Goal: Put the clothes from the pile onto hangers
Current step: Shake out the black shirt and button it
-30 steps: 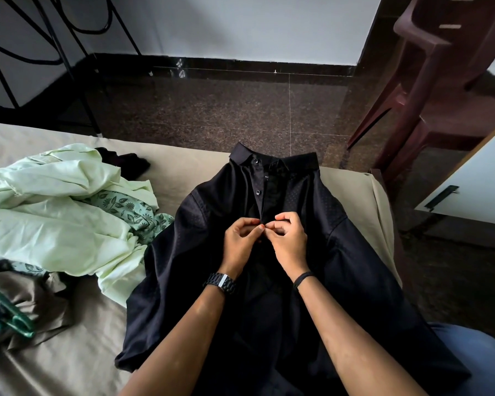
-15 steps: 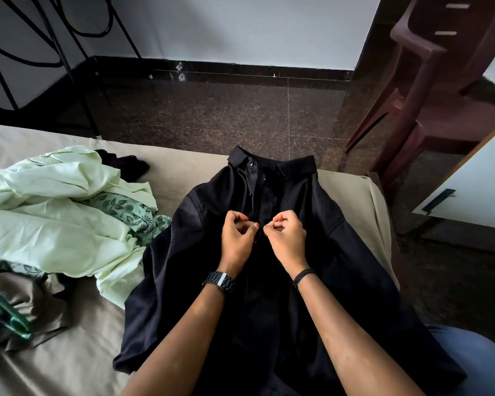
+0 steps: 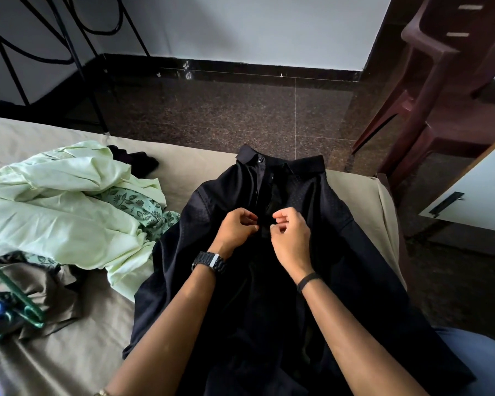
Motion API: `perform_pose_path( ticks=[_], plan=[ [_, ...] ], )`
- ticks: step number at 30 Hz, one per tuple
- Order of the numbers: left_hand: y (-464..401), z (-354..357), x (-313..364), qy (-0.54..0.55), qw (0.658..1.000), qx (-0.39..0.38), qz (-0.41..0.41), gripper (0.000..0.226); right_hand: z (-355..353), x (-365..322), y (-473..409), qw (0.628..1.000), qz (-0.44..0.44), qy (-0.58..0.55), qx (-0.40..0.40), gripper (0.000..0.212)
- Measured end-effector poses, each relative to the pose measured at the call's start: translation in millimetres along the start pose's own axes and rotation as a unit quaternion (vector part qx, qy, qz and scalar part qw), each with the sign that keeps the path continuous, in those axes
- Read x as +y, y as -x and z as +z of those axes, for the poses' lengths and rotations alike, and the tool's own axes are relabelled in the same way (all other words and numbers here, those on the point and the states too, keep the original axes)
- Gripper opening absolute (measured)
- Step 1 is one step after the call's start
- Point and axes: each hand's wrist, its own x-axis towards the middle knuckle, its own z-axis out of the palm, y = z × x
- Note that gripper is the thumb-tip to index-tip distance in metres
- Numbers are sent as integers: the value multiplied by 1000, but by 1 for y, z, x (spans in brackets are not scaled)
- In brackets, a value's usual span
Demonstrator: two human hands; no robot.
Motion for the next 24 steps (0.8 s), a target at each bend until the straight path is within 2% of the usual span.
perform_pose_path(
  ticks=[2, 4, 6, 9, 13, 19, 21, 23, 24],
  plan=[
    [10, -5, -5, -55, 998, -1, 9, 22, 0, 2, 26, 997, -48, 44, -41, 26],
    [20, -7, -10, -113, 993, -4, 25, 19, 0, 14, 49, 979, -62, 160, -110, 47],
    [30, -6, -13, -157, 986, -10, 44, 23, -7, 25, 61, 963, -87, 214, -139, 56],
    [39, -5, -17, -207, 976, -11, 70, 31, -26, 32, 63, 953, -124, 193, -200, 55],
    [46, -9, -18, -229, 969, -25, 85, 33, -58, 35, 50, 941, -126, 177, -258, 42],
    [52, -5, -20, -249, 961, -9, 116, 23, -70, 36, 42, 936, -76, 211, -270, 31],
    [55, -2, -20, -247, 961, 14, 125, 21, -60, 29, 43, 941, -107, 243, -212, 24],
    [57, 1, -22, -226, 963, 45, 137, 21, -44, 15, 48, 953, -168, 220, -122, 10],
    [58, 2, -23, -212, 966, 58, 137, 21, -36, 7, 51, 959, -183, 193, -94, 13]
  ],
)
